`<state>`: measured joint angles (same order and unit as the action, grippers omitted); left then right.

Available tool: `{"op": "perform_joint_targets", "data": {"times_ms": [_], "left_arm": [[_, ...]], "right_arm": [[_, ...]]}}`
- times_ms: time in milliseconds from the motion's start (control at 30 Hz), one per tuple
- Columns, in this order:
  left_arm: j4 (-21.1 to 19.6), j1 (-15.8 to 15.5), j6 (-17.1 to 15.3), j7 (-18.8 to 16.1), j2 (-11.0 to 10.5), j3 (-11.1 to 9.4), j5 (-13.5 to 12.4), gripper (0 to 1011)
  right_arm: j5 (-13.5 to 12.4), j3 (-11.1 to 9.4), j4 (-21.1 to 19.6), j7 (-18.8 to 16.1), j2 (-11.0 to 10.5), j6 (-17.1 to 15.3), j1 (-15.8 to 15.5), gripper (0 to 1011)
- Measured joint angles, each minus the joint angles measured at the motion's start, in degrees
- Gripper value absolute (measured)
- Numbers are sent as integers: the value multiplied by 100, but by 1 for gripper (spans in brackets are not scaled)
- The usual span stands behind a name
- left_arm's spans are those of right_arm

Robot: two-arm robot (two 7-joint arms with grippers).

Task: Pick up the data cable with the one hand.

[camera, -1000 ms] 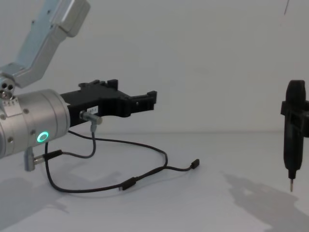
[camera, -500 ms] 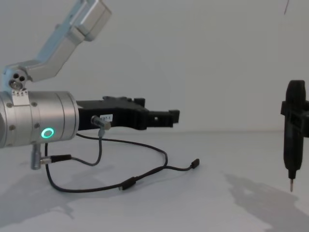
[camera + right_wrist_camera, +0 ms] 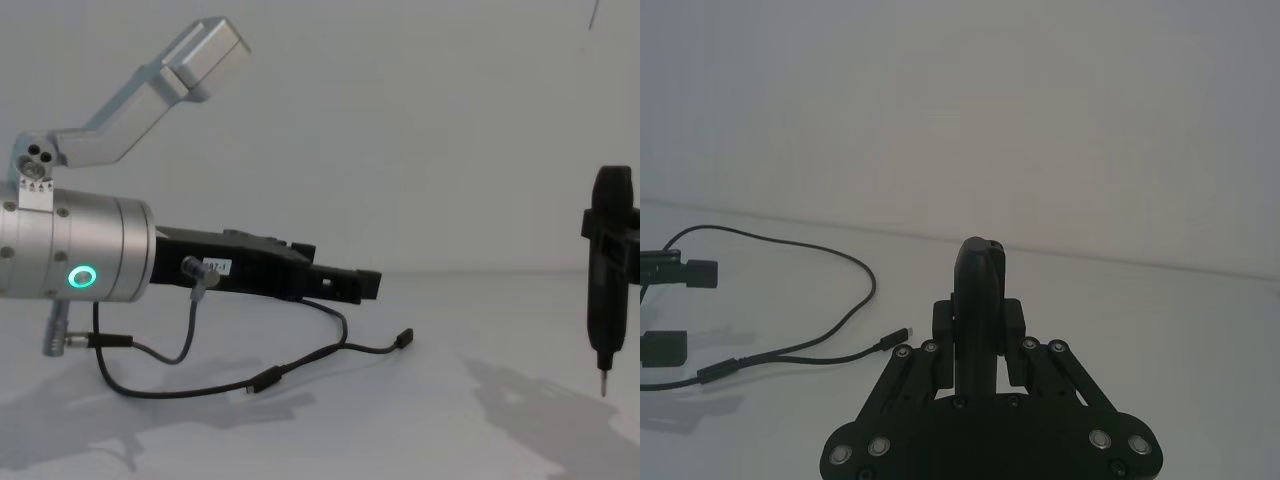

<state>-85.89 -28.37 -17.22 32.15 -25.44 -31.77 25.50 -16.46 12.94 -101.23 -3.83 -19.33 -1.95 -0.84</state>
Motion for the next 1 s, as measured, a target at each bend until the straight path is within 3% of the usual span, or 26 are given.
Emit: {"op": "perform_joint_targets", "data": {"times_ms": [467,1000], "left_arm": [[-4,33,-85,-82,-28,-121,13,1001],[143,223,56,-438,114,-201,-153,1001]], "right_arm": [[0,0,0,0,0,0,0,279],[0,0,0,0,0,0,0,279]]}}
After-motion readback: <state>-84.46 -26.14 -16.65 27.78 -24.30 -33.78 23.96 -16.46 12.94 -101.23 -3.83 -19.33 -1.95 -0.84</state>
